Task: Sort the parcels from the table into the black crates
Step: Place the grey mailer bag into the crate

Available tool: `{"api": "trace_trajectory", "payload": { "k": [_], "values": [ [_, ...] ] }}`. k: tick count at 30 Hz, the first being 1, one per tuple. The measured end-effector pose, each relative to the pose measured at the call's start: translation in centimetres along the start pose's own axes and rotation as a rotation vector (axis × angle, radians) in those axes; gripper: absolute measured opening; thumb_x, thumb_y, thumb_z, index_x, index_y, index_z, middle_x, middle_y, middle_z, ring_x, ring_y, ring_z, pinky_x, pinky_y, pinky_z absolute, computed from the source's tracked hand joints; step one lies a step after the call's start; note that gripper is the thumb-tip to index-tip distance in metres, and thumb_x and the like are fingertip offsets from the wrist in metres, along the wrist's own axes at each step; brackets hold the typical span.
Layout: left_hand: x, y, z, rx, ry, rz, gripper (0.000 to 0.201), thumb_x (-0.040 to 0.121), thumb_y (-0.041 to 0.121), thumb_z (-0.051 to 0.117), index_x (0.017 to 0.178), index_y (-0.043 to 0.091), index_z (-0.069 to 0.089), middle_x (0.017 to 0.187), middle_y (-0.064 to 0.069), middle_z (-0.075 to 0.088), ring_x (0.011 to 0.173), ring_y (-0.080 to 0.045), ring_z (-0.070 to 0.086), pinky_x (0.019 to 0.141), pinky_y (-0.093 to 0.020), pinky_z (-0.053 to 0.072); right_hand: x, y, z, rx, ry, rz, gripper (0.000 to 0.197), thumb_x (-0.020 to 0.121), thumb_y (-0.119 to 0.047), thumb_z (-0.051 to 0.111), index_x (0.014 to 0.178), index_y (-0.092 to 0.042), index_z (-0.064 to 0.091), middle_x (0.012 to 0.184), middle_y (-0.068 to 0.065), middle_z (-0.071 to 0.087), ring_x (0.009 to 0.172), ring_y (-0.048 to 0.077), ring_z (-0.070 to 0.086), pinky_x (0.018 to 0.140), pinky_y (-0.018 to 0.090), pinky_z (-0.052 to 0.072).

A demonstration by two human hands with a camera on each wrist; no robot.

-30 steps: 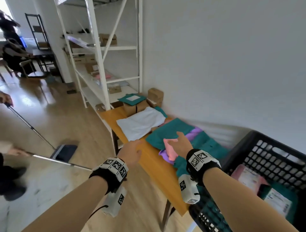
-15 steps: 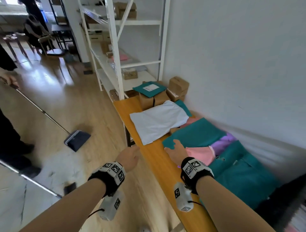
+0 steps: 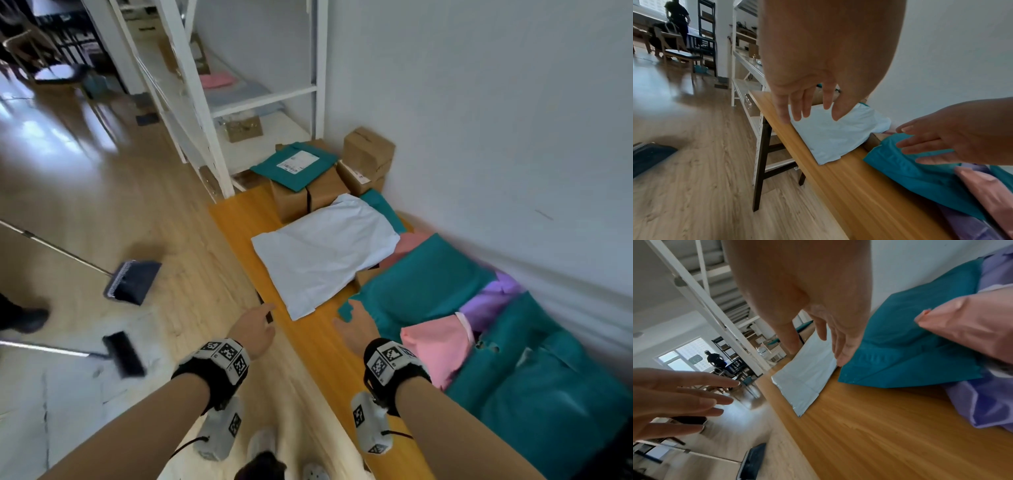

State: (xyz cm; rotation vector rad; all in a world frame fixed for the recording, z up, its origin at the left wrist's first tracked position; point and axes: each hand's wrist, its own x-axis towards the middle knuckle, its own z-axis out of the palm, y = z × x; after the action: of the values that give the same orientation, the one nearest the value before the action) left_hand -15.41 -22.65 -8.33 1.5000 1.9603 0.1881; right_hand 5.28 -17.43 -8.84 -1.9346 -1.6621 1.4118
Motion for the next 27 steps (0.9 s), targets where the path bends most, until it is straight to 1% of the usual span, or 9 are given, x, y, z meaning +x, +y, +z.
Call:
{"api": "trace_trajectory", "payload": {
  "k": [2,5,8,10,12,16,19,24,27],
  "values": [
    [2.2,-0.8,-0.5,0.013,-0.045,-0.004,0.051,0.099,0.018,0.045,0.147,0.020,0.028,0.150,-0.006,0.034,0.135,-0.023,0.037,0.106,-0.034,0.036,1.3,-0.4,0.4,0.014,0.014,0.038,0.063,0.095,-0.019,0.052,0.150,-0.012,0.021,0.152,0.010,0.031,0.137,0.025,0.034,0.105,0.031,0.033],
    [6.2,-1.9,-2.0,0.070,-0.088,0.013,0.052,0.098,0.017,0.044,0.147,0.020,0.027,0.142,-0.011,0.043,0.123,-0.026,0.049,0.097,-0.035,0.044,3.3,-1.3,0.7,0.035,0.054,0.090,0.056,0.097,-0.018,0.050,0.146,-0.007,0.027,0.148,0.011,0.036,0.135,0.026,0.036,0.103,0.029,0.033],
    [10.5,-2.2,-4.1,0.135,-0.152,0.051,0.054,0.098,0.019,0.043,0.149,0.017,0.023,0.149,-0.009,0.035,0.132,-0.026,0.041,0.105,-0.037,0.039,5.4,-2.7,1.0,0.083,0.114,0.148,0.047,0.096,-0.019,0.052,0.139,-0.006,0.037,0.138,0.011,0.047,0.125,0.028,0.046,0.093,0.028,0.037],
    [13.5,-2.4,-5.6,0.131,-0.195,0.073,0.054,0.098,0.016,0.044,0.148,0.015,0.024,0.146,-0.011,0.038,0.129,-0.026,0.043,0.103,-0.036,0.040,6.9,-3.8,1.4,0.128,0.148,0.179,0.054,0.095,-0.022,0.055,0.143,-0.010,0.034,0.144,0.008,0.044,0.128,0.027,0.045,0.100,0.033,0.040],
    [16.9,-2.6,-7.0,0.101,-0.207,0.110,0.054,0.096,0.016,0.047,0.146,0.014,0.027,0.140,-0.014,0.045,0.120,-0.028,0.051,0.098,-0.037,0.044,8.6,-5.0,1.8,0.154,0.177,0.213,0.060,0.095,-0.021,0.055,0.147,-0.012,0.028,0.149,0.009,0.037,0.133,0.028,0.040,0.105,0.035,0.037],
    [22.4,-2.8,-9.0,0.148,-0.229,0.136,0.055,0.096,0.016,0.047,0.147,0.013,0.025,0.144,-0.014,0.039,0.127,-0.029,0.045,0.101,-0.035,0.040,11.5,-6.8,2.9,0.216,0.211,0.293,0.060,0.095,-0.018,0.055,0.147,-0.013,0.026,0.143,0.014,0.039,0.124,0.027,0.047,0.098,0.031,0.041],
    [25.7,-3.0,-9.6,0.151,-0.239,0.154,0.057,0.097,0.015,0.046,0.149,0.013,0.023,0.147,-0.013,0.038,0.132,-0.028,0.041,0.106,-0.034,0.036,13.4,-8.0,3.9,0.246,0.234,0.318,0.059,0.094,-0.020,0.056,0.146,-0.016,0.028,0.146,0.011,0.038,0.129,0.025,0.043,0.104,0.032,0.040],
    [29.0,-2.9,-9.1,0.182,-0.285,0.153,0.057,0.098,0.019,0.044,0.150,0.018,0.020,0.145,-0.010,0.041,0.125,-0.030,0.048,0.100,-0.035,0.042,15.2,-9.0,5.3,0.216,0.280,0.325,0.055,0.096,-0.020,0.053,0.146,-0.016,0.030,0.146,0.008,0.036,0.129,0.024,0.043,0.103,0.030,0.038],
    [30.7,-2.6,-8.6,0.149,-0.307,0.147,0.057,0.098,0.020,0.046,0.149,0.018,0.021,0.148,-0.007,0.039,0.128,-0.028,0.045,0.104,-0.037,0.040,15.9,-9.3,5.6,0.186,0.310,0.294,0.054,0.096,-0.018,0.051,0.146,-0.016,0.031,0.151,0.003,0.032,0.135,0.020,0.037,0.107,0.026,0.032]
  ]
}}
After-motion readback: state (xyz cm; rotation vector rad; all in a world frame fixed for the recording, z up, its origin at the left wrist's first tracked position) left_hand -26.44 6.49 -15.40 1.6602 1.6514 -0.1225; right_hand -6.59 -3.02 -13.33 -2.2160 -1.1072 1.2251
